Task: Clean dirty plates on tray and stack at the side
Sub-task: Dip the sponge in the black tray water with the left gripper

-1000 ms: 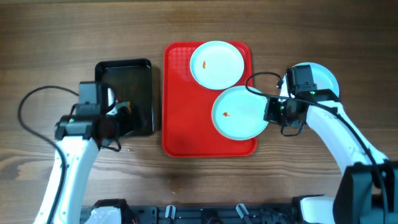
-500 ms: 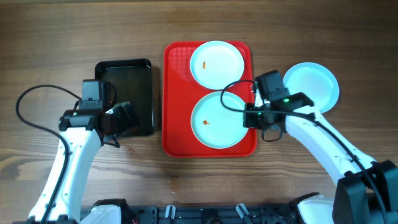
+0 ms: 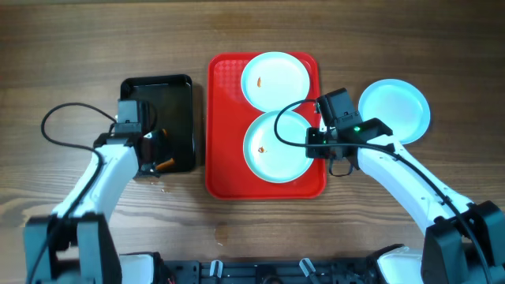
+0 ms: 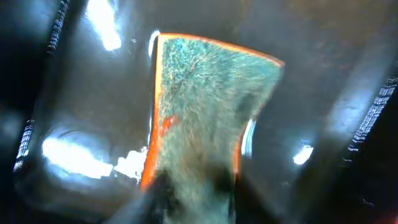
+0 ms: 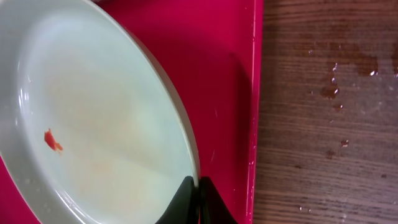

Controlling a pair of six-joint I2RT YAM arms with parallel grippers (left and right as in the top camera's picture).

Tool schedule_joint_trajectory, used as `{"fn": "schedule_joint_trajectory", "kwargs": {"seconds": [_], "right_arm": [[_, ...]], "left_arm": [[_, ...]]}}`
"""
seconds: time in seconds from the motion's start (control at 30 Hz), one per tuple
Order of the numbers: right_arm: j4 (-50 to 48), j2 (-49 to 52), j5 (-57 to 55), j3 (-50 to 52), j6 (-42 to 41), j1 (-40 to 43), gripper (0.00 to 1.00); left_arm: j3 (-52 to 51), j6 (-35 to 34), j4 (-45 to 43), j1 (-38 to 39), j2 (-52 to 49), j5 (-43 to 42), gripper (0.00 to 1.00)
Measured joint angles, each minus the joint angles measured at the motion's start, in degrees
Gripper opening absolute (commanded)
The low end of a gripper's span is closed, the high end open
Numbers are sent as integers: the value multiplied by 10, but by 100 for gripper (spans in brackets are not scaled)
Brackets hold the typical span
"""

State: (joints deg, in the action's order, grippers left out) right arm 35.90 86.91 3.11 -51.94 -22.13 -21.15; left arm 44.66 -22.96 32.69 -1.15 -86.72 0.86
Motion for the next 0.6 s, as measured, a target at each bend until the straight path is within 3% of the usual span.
{"fn": "schedule_joint_trajectory", "kwargs": {"seconds": [0.3,0.43,0.6], "right_arm": [[-7,7,10,0,40,0,4],[-8,24,13,0,45,0,4],[-14,52,19,0,45,0,4]], "left_arm": [[11,36,15,-1,-32,-16,4],[40,58,76,-1,-6,-37,4],[54,64,71,-1,34,-35,4]]}}
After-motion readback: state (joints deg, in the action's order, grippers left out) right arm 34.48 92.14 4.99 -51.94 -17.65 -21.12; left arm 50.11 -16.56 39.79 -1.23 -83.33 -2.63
